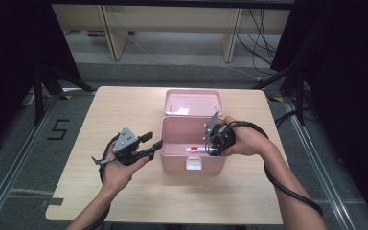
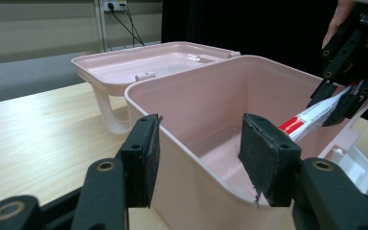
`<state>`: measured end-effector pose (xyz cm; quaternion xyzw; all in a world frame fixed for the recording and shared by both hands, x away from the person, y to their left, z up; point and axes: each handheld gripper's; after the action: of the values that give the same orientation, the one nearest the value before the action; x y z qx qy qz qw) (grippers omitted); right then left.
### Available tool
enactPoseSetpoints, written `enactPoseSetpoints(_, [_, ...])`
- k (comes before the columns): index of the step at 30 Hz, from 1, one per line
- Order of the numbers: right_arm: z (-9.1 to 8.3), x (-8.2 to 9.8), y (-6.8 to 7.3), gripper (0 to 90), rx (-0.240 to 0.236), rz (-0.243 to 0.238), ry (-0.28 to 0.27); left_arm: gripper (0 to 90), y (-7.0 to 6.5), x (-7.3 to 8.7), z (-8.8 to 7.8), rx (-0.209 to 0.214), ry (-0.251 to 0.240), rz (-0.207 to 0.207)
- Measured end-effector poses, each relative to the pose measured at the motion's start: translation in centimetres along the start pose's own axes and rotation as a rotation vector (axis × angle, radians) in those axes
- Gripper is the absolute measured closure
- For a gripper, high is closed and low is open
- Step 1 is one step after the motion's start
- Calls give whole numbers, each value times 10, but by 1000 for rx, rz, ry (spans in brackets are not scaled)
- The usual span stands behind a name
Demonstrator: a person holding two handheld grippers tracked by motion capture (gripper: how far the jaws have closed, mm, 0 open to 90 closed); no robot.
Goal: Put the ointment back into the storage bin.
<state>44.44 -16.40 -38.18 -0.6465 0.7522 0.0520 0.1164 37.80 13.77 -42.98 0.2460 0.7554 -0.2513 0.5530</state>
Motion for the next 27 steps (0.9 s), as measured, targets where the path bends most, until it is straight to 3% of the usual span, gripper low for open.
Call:
enactPoseSetpoints(6, [0,0,1,767,-4,6,-4,484,0,0,1,2,1,1])
enactPoseSetpoints(8, [-1,0,4,767,-7,37,6,484,0,0,1,1,1,1])
enactPoseSetpoints(13, [-1,0,2,766,-2,24,2,484,0,0,1,1,1,-1])
enactPoseSetpoints(15, [0,0,0,765,-9,-13,-9,484,-1,0,1,1,1,-1])
enactPoseSetpoints(17, [-1,1,2,762,-8,12,-2,483,-1,0,1,1,1,-1])
enactPoseSetpoints(21, [-2,1,0,747,1,9,-15,483,-1,0,1,2,0,0])
enactPoseSetpoints(22, [-3,1,1,742,4,35,-16,483,-1,0,1,2,1,0])
enactPoseSetpoints(23, [-4,1,-1,738,1,14,-33,483,-1,0,1,1,0,0])
enactPoseSetpoints(25, [-8,1,0,736,6,42,-43,483,-1,0,1,0,-1,-2])
enactPoseSetpoints(27, [-11,1,-1,736,13,41,-42,483,-1,-1,2,1,-3,-3])
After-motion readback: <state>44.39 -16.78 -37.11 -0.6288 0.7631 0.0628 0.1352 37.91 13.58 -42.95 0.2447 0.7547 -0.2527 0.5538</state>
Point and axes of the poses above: each handheld gripper's, and its own axes: z roughly forward along the jaws, x roughly out of its underside, y roughly to its left
